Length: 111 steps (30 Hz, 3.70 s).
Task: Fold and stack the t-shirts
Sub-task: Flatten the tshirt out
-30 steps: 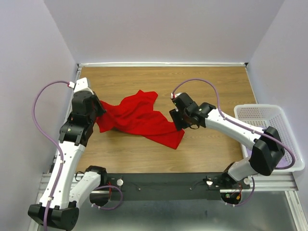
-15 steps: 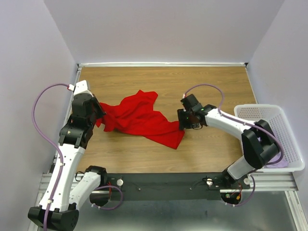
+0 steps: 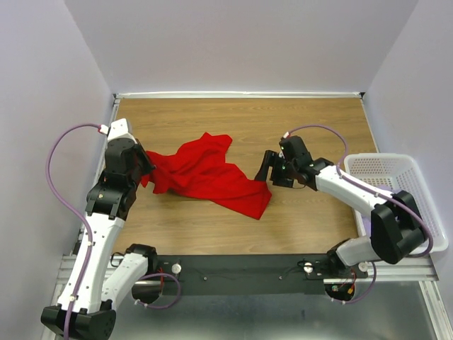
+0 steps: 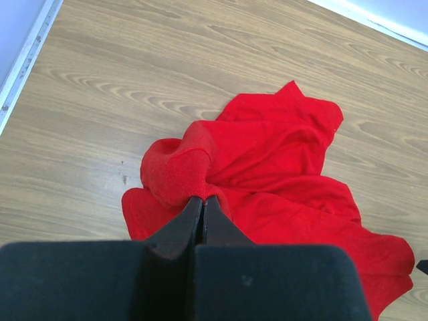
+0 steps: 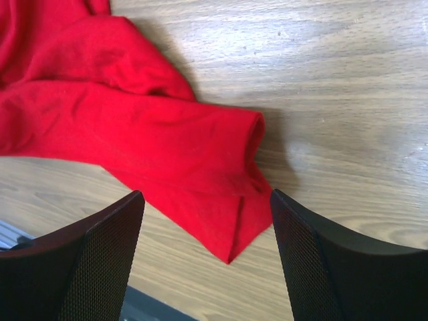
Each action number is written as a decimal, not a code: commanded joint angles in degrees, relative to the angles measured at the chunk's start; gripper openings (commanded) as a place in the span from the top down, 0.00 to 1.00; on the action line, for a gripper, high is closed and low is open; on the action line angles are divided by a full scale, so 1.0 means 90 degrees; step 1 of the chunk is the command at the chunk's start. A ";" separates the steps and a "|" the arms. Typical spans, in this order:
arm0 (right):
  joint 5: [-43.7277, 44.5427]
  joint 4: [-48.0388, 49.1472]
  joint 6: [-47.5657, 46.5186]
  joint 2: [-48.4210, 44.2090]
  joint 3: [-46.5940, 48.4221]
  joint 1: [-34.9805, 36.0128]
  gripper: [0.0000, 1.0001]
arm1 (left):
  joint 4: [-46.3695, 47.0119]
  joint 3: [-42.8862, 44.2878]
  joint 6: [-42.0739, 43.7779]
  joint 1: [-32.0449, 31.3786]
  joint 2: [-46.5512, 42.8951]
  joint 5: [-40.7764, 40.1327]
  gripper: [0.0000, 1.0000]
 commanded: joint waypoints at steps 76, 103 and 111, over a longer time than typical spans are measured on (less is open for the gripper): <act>-0.0534 0.1383 0.0896 0.0858 -0.0938 0.0005 0.41 | -0.0186 -0.0156 -0.0058 0.0035 -0.0243 0.0213 1.00; -0.0144 0.0407 0.0632 0.0056 -0.0450 -0.0191 0.71 | -0.0186 0.0088 0.0010 0.0035 -0.0057 -0.0041 1.00; -0.0134 0.0387 0.0603 0.0271 -0.0235 -0.0200 0.80 | -0.0060 0.0049 -0.0029 0.0035 0.0021 0.0037 1.00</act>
